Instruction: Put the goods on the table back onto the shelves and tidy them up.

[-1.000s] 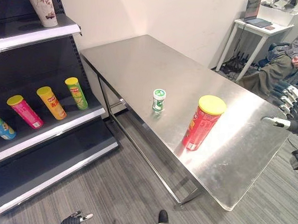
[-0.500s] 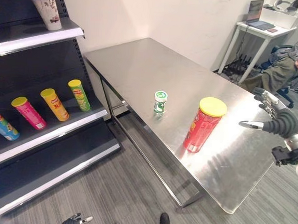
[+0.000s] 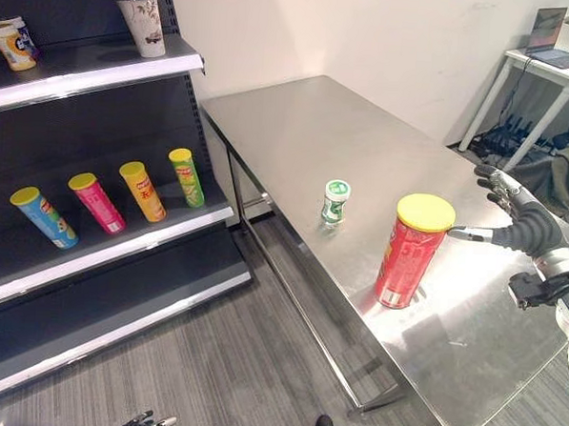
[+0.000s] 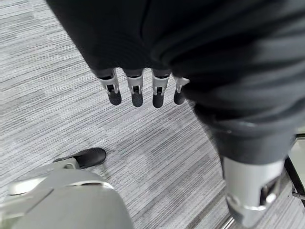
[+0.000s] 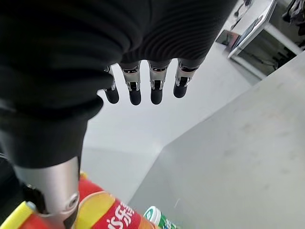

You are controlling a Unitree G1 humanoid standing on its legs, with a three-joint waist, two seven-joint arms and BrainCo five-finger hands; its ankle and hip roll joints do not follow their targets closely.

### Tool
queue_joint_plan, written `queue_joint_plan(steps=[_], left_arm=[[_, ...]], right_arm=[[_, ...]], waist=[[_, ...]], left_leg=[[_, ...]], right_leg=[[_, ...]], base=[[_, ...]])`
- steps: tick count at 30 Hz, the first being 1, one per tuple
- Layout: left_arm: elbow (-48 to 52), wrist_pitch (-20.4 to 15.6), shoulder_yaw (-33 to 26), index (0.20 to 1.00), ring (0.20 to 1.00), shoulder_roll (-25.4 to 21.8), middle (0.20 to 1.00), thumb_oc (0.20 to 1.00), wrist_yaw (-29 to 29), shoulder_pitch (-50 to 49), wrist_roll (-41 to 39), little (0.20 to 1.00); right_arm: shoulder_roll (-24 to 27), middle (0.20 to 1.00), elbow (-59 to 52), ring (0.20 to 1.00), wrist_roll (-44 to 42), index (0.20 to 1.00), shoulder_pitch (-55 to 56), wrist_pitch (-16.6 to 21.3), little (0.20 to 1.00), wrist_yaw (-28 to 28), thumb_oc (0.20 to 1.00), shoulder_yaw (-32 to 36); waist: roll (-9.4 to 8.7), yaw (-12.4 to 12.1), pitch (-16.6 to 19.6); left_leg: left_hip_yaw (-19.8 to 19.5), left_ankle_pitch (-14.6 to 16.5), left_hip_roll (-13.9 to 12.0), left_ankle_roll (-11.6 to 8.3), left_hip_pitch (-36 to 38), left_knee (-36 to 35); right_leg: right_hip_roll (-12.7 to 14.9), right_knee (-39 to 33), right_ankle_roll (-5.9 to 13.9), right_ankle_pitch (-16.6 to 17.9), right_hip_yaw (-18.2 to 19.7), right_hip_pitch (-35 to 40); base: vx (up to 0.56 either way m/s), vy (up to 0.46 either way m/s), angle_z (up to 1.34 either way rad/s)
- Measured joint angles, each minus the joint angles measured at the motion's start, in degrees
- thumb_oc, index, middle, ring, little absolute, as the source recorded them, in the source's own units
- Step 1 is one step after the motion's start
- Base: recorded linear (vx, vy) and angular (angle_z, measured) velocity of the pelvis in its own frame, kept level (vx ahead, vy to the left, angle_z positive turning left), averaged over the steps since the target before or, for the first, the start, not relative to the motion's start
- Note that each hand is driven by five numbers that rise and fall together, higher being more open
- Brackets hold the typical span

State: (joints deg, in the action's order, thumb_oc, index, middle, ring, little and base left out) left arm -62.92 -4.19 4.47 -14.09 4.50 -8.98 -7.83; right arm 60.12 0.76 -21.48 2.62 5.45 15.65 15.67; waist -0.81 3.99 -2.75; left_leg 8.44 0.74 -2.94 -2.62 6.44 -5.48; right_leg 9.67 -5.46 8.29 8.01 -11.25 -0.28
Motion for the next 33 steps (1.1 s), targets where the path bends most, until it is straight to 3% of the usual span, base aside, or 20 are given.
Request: queue_joint_plan(steps=[9,20,24,27,33], left_arm=[[1.28,-0.06,-0.14,1.0,1.0,0.02,1.0,1.0,0.12,0.1,0.0,1.0],[2.33,-0.48,-0.48,1.0,1.0,0.29,1.0,1.0,0.37,0.43,0.01,1.0],[2.32,-0.58,-0.43,1.0,1.0,0.66,1.0,1.0,0.76,0.44,0.02,1.0],[2.28,-0.65,-0.42,1.0,1.0,0.85,1.0,1.0,0.81,0.52,0.03,1.0],[2.19,-0.68,-0.43,1.0,1.0,0.87,1.0,1.0,0.8,-0.33,0.03,1.0]], right_arm=[[0.08,1.0,-1.51,1.0,-0.11,1.0,3.04,-0.5,1.0,2.58,1.0,3.19],[0.06,1.0,-4.77,1.0,-1.62,1.0,4.91,-1.25,1.0,4.92,1.0,6.53],[0.1,1.0,-7.28,1.0,-2.22,1.0,3.56,-1.24,1.0,5.91,1.0,4.34],[1.31,1.0,-7.5,1.0,-2.19,1.0,-0.05,-1.23,1.0,6.4,1.0,-1.39],[2.45,1.0,-8.15,1.0,-2.18,1.0,-0.03,-1.24,1.0,7.6,1.0,-1.74]], waist=[[-0.53,0.16,-0.78],[0.08,0.99,-1.4],[0.06,0.48,-1.49],[-0.1,0.39,-1.6],[-0.18,-0.31,-1.63]], left_leg=[[-0.18,-0.05,-0.01,-0.06,-0.28,0.02],[0.4,-0.01,-0.02,-0.04,0.09,0.01],[1.39,0.06,-0.02,0.03,0.6,0.01],[1.46,0.07,0.0,0.03,0.61,0.0],[0.91,0.06,-0.02,0.03,0.5,0.01]], right_leg=[[0.04,0.0,-0.06,-0.2,-0.4,-0.06],[-0.09,0.0,0.05,-0.3,0.34,-0.11],[-0.07,0.0,0.07,-0.31,1.15,-0.08],[-0.02,0.0,0.39,-0.55,1.18,-0.1],[0.04,0.0,0.37,-0.59,0.82,0.05]], base=[[0.0,-0.001,0.01],[-0.01,0.001,-0.02],[-0.01,0.011,-0.09],[0.0,0.007,-0.03],[0.01,-0.001,0.03]])
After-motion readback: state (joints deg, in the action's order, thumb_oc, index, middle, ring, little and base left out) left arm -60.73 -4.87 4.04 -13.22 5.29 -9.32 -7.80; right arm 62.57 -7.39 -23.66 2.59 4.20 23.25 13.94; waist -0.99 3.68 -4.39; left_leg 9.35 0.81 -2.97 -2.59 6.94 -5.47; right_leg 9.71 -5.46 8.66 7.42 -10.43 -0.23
